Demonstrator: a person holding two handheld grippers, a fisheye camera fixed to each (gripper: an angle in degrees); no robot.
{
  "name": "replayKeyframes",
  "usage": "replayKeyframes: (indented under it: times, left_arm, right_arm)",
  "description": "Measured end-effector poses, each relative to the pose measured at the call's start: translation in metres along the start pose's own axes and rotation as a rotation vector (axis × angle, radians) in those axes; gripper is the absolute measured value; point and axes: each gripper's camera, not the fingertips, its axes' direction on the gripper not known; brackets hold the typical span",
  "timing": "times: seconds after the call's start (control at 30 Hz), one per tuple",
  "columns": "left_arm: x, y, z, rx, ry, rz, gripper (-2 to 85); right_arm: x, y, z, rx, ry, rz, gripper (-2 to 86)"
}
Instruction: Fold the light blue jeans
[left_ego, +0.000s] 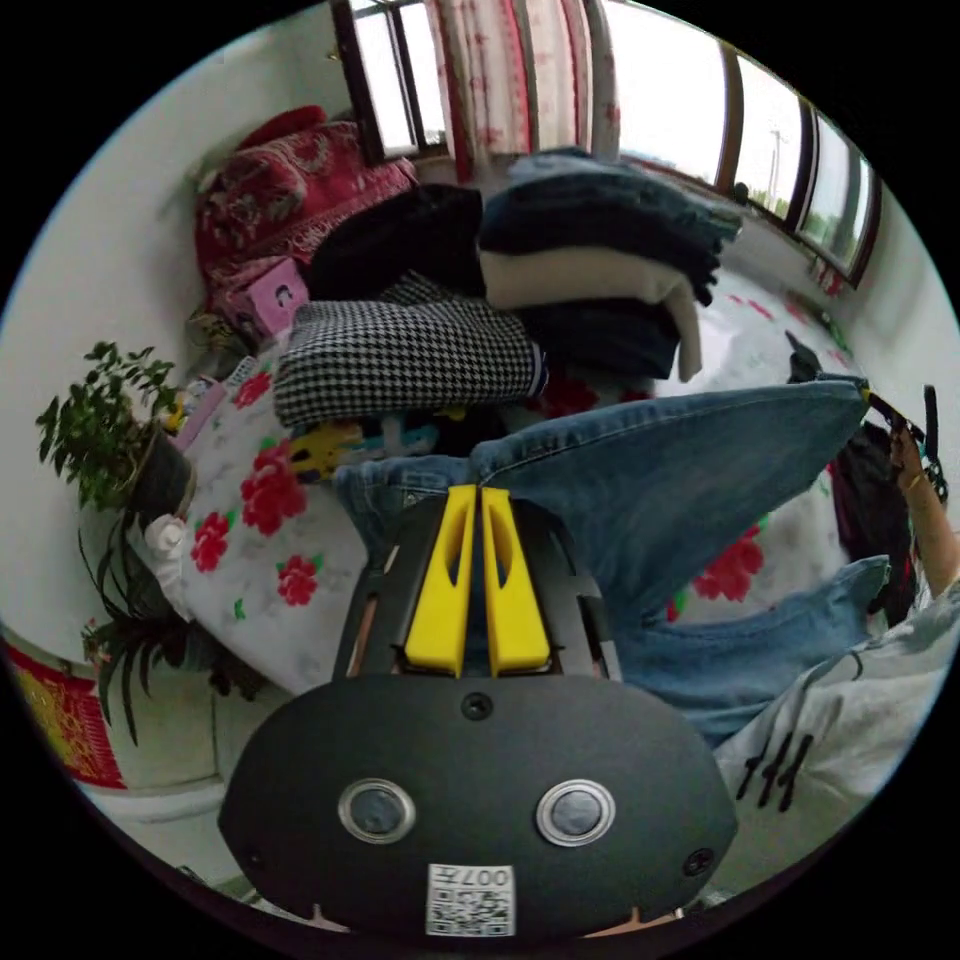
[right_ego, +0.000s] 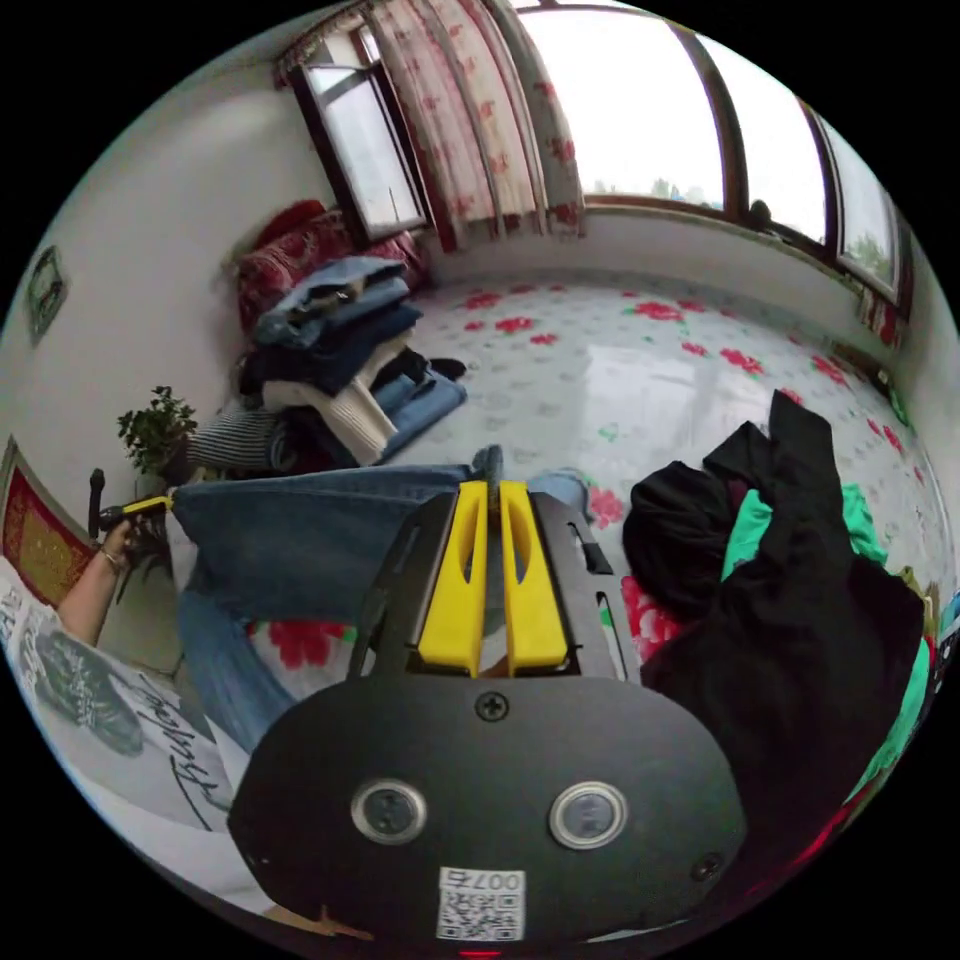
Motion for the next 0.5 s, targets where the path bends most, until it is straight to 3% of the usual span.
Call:
replayKeyframes:
  times: [0.17, 0.27, 0.4, 0.5]
  left_arm:
    - [-0.005, 0.105, -0.086, 0.049, 0.007, -0.072, -0.9]
    - [-0.006, 0.174, -0.084, -0.064, 0.022, -0.155, -0.9]
    - [-0.023, 0.26, -0.037, -0.308, 0.017, -0.334, -0.9]
    - [-0.041, 0.288, -0.036, -0.365, 0.031, -0.428, -1.0]
  right_arm:
    - [-0.034, 0.096, -0.124, 0.073, 0.017, -0.039, 0.2]
    - [-0.049, 0.18, -0.158, -0.074, 0.079, -0.013, 0.7]
    - [-0.04, 0.302, -0.133, -0.486, 0.068, 0.127, 2.8]
    - [-0.023, 0.345, -0.144, -0.52, 0.065, 0.264, 5.5]
